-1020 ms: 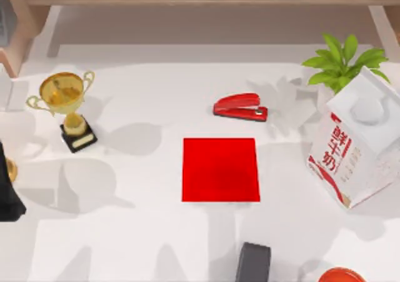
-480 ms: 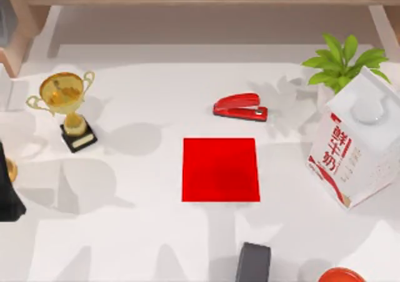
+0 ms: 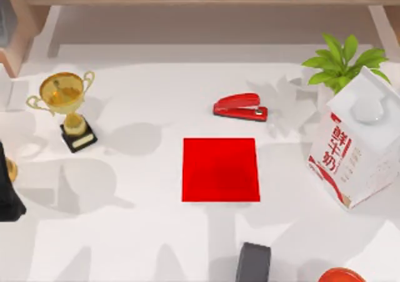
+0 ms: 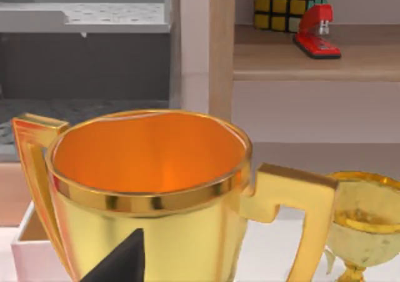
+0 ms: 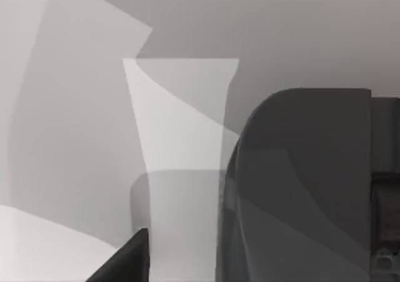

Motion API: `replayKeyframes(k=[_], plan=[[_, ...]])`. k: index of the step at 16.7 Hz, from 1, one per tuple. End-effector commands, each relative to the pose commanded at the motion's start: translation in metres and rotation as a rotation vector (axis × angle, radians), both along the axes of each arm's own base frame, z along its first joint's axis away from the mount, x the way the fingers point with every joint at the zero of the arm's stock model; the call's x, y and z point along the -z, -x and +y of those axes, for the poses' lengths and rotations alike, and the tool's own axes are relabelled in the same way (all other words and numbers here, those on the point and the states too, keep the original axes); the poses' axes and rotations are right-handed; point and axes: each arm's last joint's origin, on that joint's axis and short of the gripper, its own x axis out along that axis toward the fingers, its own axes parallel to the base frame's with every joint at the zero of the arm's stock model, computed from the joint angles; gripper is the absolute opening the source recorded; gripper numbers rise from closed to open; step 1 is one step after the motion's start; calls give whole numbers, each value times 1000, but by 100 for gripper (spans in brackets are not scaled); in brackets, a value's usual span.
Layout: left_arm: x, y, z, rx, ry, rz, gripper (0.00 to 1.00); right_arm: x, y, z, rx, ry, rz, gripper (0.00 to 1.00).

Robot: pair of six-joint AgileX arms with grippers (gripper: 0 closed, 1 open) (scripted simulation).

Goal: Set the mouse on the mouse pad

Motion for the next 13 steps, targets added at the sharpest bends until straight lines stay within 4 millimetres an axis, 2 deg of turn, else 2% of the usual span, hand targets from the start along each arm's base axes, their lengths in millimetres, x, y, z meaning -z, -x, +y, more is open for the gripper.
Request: replayKeyframes(k=[13], plan=[[0, 0, 0, 0, 0, 0, 100, 0, 0, 0, 0, 0, 0, 2]])
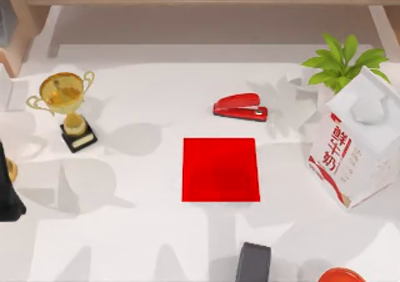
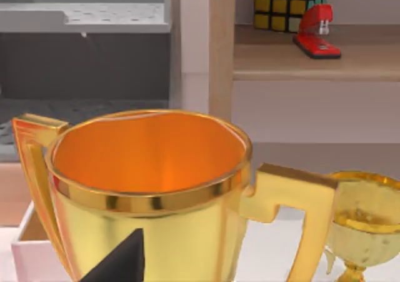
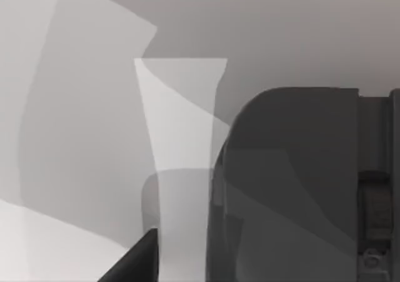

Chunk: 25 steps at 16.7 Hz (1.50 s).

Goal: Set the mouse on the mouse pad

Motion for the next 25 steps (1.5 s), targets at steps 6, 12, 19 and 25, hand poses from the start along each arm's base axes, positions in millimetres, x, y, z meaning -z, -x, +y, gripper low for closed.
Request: replayKeyframes(k=[6, 12, 19, 25], plan=[[0, 0, 0, 0, 0, 0, 100, 0, 0, 0, 0, 0, 0, 0], [0, 0, 0, 0, 0, 0, 100, -34, 0, 5, 13, 9, -16, 0], [0, 0, 0, 0, 0, 0, 100, -104, 3, 5, 17, 0, 19, 0], [0, 0, 0, 0, 0, 0, 100, -119, 4, 6, 16, 4, -1, 0]])
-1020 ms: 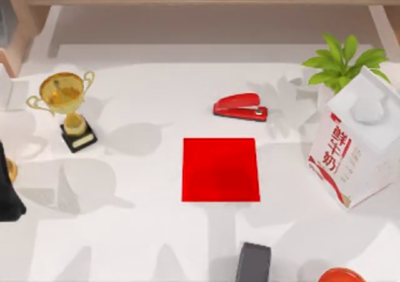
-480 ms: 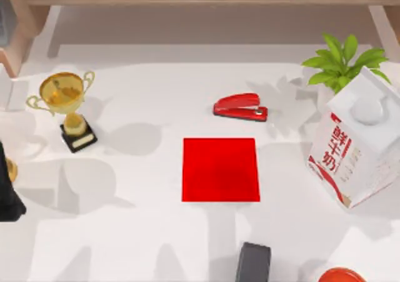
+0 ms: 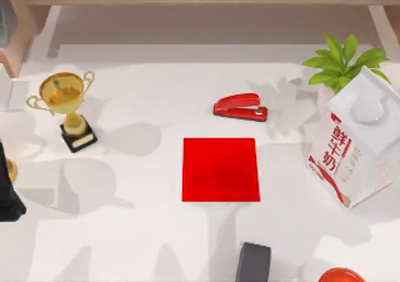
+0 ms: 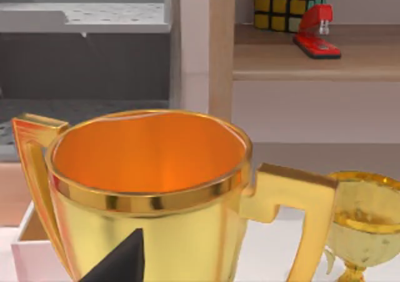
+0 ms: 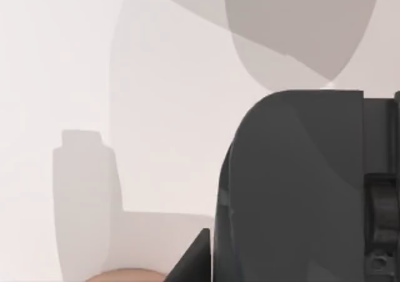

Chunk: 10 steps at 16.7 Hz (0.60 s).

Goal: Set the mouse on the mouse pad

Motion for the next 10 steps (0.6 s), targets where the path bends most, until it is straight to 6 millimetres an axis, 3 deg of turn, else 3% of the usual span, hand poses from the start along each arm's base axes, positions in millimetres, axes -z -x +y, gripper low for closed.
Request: replayKeyframes(k=[5, 10], plan=[[0, 0, 0, 0, 0, 0, 100, -12, -8, 9, 63, 18, -23, 0], [0, 0, 0, 0, 0, 0, 100, -59, -28, 43, 315, 50, -147, 0]])
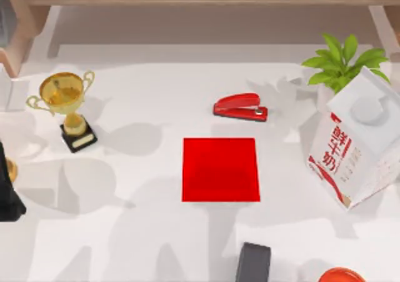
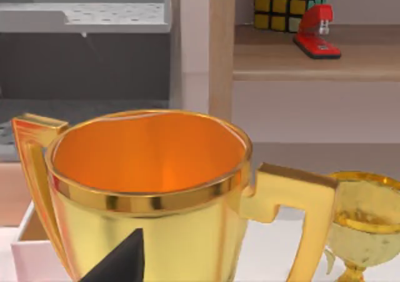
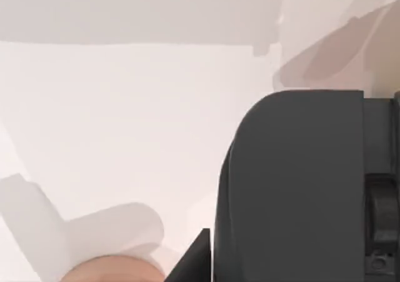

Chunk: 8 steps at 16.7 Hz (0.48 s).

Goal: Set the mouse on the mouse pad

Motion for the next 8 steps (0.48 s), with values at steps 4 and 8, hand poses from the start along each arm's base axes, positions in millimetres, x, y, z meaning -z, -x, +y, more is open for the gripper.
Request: replayKeyframes(k=[4, 8], plan=[[0, 0, 0, 0, 0, 0, 100, -46, -12, 48, 294, -51, -155, 0], [0, 0, 0, 0, 0, 0, 100, -81, -17, 109, 606, -198, -272, 0]])
